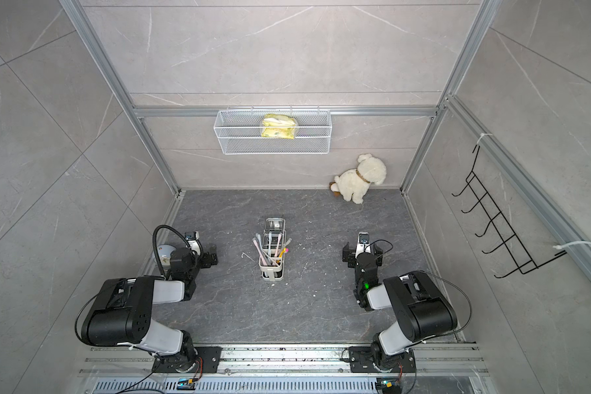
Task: Place the toothbrush into the toothbrush holder
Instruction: Reset both arms
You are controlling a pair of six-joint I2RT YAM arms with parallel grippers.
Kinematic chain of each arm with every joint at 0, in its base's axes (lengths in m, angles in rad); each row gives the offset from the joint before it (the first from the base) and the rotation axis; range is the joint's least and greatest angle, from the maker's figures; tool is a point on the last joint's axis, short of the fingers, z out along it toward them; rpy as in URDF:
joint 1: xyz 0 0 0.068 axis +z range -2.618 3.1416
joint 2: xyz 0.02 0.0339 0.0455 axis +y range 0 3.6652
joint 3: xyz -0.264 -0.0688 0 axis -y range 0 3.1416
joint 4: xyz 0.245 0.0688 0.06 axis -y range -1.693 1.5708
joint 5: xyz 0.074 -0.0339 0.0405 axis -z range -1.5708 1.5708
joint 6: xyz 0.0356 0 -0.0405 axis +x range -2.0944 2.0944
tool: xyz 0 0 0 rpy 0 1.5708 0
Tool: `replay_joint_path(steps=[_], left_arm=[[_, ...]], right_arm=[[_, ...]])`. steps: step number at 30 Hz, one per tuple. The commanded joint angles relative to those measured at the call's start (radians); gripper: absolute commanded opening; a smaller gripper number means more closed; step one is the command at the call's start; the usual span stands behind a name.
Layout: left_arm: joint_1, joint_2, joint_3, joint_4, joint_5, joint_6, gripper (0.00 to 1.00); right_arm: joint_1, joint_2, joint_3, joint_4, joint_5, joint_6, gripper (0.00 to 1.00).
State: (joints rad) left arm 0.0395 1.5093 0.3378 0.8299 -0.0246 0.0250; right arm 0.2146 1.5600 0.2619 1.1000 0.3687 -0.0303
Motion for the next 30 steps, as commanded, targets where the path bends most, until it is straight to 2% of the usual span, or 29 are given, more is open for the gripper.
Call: replay_joint_path(steps=[1, 30], left_arm=[[0.005, -0.013, 0.022, 0.011, 0.010, -0.010, 1.00], [0.015, -0.016, 0.018, 0.017, 0.031, -0.014, 1.00]], right_arm=[[-0.018, -0.007, 0.045, -0.050, -0.026, 0.008, 1.00], [-0.018, -0.006, 0.042, -0.040, -0.029, 0.006, 1.00]])
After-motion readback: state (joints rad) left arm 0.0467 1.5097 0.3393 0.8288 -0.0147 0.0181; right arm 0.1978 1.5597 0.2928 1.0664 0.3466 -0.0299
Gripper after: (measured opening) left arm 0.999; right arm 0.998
